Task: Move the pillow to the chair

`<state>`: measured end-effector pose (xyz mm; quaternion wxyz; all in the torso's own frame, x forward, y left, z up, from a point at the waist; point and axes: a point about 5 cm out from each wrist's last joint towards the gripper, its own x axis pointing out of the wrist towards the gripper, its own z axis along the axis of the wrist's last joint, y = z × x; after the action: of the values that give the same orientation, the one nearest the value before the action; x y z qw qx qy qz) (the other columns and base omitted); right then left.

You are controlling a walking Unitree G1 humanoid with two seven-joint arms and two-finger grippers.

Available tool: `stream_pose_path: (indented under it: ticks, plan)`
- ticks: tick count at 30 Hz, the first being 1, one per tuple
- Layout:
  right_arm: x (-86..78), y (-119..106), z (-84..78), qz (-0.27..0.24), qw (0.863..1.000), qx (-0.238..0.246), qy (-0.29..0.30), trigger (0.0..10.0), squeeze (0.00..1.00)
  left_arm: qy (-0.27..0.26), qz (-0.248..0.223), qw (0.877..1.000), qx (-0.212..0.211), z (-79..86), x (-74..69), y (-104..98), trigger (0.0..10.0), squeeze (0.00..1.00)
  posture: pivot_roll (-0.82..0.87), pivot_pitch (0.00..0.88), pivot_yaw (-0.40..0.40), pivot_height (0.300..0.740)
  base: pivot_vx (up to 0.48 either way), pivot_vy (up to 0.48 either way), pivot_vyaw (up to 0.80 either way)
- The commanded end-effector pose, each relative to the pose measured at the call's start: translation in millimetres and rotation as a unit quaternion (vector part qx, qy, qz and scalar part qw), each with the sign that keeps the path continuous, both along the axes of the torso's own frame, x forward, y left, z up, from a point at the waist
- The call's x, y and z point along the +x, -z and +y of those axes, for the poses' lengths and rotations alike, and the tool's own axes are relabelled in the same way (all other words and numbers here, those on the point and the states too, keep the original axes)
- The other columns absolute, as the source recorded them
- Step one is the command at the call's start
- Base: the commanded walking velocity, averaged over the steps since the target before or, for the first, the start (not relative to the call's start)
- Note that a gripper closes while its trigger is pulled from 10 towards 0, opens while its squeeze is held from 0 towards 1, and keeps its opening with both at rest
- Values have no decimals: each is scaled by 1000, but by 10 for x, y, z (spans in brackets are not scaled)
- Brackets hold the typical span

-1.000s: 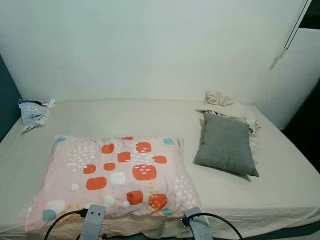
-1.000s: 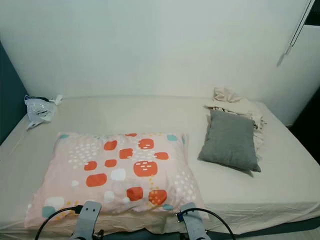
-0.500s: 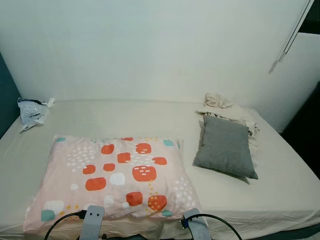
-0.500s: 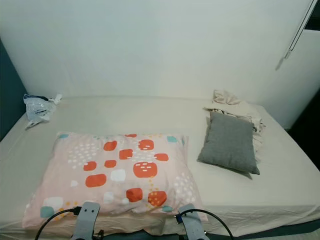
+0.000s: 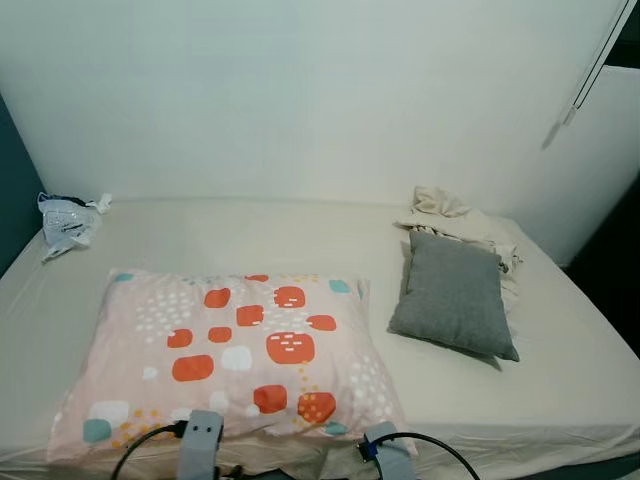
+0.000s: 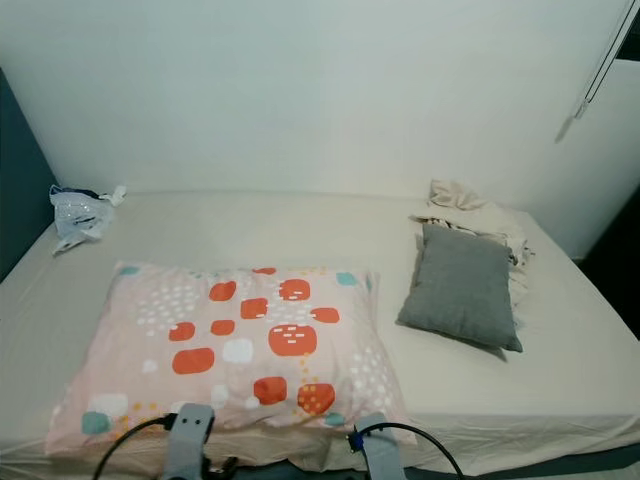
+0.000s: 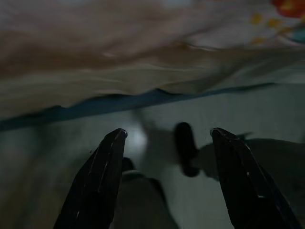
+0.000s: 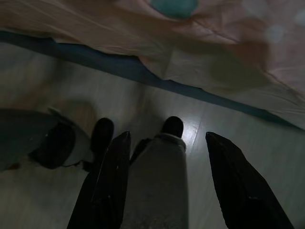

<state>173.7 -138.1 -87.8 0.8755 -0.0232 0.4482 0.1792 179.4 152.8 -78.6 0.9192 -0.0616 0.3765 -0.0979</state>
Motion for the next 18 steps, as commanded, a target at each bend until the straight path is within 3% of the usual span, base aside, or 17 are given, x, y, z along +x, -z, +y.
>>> stream_pose_path:
  ticks: [1, 3, 4, 5, 6, 7, 11, 14, 15, 18]
  plan:
    - [6, -4, -26, -1, 1000, 4, 10, 10000, 0, -7, 4, 1000, -12, -2, -10, 5, 10000, 0, 63, 0, -117, 740, 0, 0, 0]
    - [0, -1, -34, -1, 1000, 4, 12, 10000, 0, -3, 8, 1000, -13, -9, -23, 13, 10000, 0, 68, 0, -118, 740, 0, 0, 0]
    - [-5, 1, -44, -2, 1000, 1, 19, 10000, 0, -10, 9, 1000, 18, 40, -34, 24, 10000, 0, 69, 0, -118, 740, 0, 0, 0]
    - [-5, 1, -44, -2, 1000, 1, 19, 10000, 0, -10, 9, 1000, 18, 40, -34, 24, 10000, 0, 69, 0, -118, 740, 0, 0, 0]
    - [-9, 4, -59, -4, 1000, 0, 31, 10000, 0, -29, 16, 998, 58, 129, -51, 41, 10000, 0, 66, 0, -117, 740, 0, 0, 0]
    - [-10, 4, -64, -4, 999, -1, 35, 10000, 0, -36, 18, 997, 72, 161, -55, 44, 10000, 0, 66, 0, -117, 740, 0, 0, 0]
    - [31, -17, -105, -19, 998, -8, 60, 10000, 0, -106, 14, 989, 98, 346, -43, 22, 10000, 0, 49, 0, -111, 740, 0, 0, 0]
    - [164, -91, -146, -51, 993, 7, 104, 10000, 0, -145, -18, 986, 75, 434, 73, -67, 10000, 0, 21, 0, -79, 740, 0, 0, 0]
    - [272, -155, -209, -76, 988, 2, 132, 10000, 0, -161, -50, 981, 93, 511, 165, -147, 10000, 0, 17, 0, -58, 740, 0, 0, 0]
    - [390, -230, -288, -103, 982, -9, 158, 10000, 0, -165, -84, 977, 107, 559, 279, -245, 10000, 0, 7, 28, -55, 740, 0, 0, 0]
